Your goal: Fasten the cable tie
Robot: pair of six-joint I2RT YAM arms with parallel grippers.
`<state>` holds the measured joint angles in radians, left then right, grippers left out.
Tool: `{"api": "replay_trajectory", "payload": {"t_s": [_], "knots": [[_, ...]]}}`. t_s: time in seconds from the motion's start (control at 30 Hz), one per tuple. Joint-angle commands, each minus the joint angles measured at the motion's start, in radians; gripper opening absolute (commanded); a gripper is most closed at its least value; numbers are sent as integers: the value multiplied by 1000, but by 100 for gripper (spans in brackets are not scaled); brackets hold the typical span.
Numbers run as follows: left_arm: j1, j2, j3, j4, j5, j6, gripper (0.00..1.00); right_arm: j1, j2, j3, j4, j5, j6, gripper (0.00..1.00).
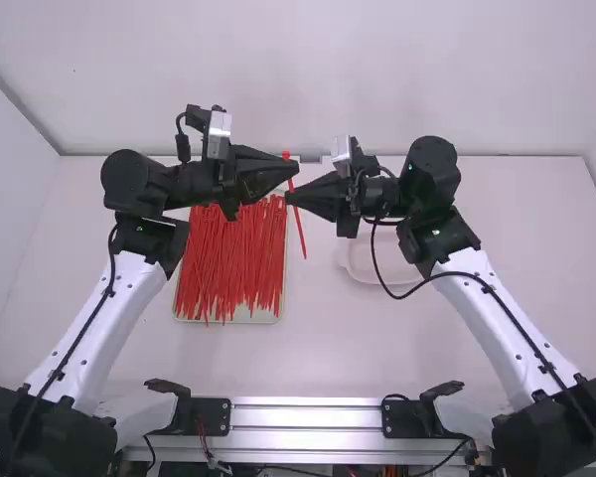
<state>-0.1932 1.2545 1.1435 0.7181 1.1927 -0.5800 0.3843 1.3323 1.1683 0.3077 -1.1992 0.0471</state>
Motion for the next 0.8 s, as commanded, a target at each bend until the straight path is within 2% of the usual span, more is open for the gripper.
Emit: {"api": "replay_trajectory", "payload": {"t_s": [0.0,0.23,0.3,0.37,0.43,0.47,0.5,0.53,0.77], "knots": [[10,-2,17,8,-4,8,2,2,4,-5,3,-13,2,0],[3,-2,17,-2,-9,0,2,2,4,-5,1,-12,1,0],[13,-1,17,-33,-59,8,2,2,4,-5,2,-12,-3,18],[25,1,17,-58,-92,11,2,2,4,-5,2,-12,-27,43],[34,4,17,-55,-90,11,2,0,4,-5,0,-5,-28,57],[44,9,17,-55,-87,12,2,-10,4,-5,-5,-1,-29,73],[50,12,17,-55,-87,11,2,-17,4,-5,-8,-1,-29,95],[57,16,17,-55,-87,11,2,-28,4,-5,-8,-1,-29,98],[80,78,17,-56,-115,11,2,-159,4,-5,-116,-4,-77,98]]}}
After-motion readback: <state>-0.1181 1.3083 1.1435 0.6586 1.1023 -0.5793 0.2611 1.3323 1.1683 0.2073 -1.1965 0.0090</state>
